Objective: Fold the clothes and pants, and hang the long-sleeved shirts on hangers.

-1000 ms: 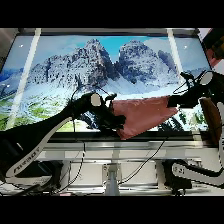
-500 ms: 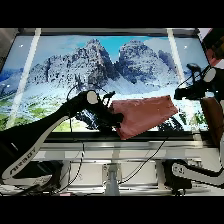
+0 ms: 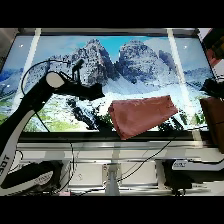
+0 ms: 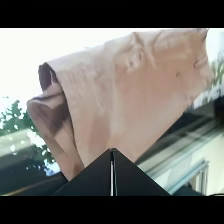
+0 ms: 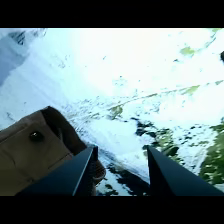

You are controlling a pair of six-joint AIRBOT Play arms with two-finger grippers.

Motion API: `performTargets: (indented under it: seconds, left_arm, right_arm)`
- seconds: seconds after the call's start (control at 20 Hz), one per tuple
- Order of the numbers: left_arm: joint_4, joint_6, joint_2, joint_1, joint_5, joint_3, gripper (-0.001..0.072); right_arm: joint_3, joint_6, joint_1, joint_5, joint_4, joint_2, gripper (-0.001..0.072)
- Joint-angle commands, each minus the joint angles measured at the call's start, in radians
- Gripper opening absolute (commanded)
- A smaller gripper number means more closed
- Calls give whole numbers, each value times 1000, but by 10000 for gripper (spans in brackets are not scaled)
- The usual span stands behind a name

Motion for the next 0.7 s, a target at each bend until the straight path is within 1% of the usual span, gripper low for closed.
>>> performTargets:
  seconds: [0.0, 0.1, 0.15, 0.2, 0.25, 0.4, 0.45, 0.65]
  left_arm:
    - [1, 2, 24, 53, 14, 1, 17]
    - [1, 2, 22, 53, 14, 1, 17]
    - [1, 2, 22, 53, 16, 1, 17]
    - [1, 2, 22, 53, 21, 1, 17]
    - [1, 2, 22, 53, 28, 0, 17]
    - [1, 2, 22, 53, 37, 0, 17]
    - [1, 2, 22, 53, 37, 0, 17]
    - [1, 3, 22, 53, 37, 0, 17]
  right_arm:
    - [-4, -135, -45, 138, 197, -131, 389]
    - [-4, -173, -18, 135, 219, -205, 392]
    - [-4, -189, 1, 137, 218, -240, 418]
    - [-4, -201, 19, 138, 217, -269, 482]
    - [-4, -202, 39, 147, 218, -299, 493]
    - [-4, -204, 104, 199, 219, -374, 497]
    - [-4, -215, 129, 211, 221, -389, 512]
    - [-5, -229, 213, 199, 222, -407, 525]
